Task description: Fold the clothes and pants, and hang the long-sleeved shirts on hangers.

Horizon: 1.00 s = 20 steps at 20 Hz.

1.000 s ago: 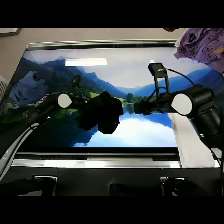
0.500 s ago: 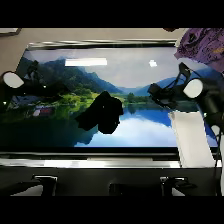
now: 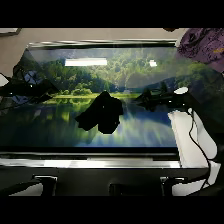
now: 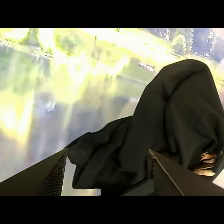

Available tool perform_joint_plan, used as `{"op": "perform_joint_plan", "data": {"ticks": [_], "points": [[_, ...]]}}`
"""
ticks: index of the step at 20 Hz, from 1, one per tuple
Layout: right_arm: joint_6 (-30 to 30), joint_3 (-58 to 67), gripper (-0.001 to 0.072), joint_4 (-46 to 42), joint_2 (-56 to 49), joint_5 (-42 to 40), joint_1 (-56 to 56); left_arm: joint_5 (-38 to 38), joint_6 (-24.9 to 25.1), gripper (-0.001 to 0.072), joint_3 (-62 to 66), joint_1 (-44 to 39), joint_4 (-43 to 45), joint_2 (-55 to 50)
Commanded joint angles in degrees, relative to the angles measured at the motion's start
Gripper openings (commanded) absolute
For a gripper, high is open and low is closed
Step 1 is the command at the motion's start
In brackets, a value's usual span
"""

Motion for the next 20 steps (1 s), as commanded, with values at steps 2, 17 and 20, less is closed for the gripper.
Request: {"op": "perform_joint_plan", "data": {"ticks": [2, 17, 20], "points": [[-7.0, 0.0, 0.0333, 8.5, -6.3, -4.3, 4.5, 0.0, 0.2, 0.0577, 0.0, 0.3, 0.1, 0.0], [-6.8, 0.0, 0.0354, 3.3, -8.4, -5.7, 10.6, -0.1, 0.2, 0.0577, 0.0, 0.3, 0.1, -0.1], [-6.9, 0.0, 0.0356, 3.2, -8.4, -5.7, 10.6, 0.0, 0.2, 0.0577, 0.0, 0.3, 0.1, -0.1]]}}
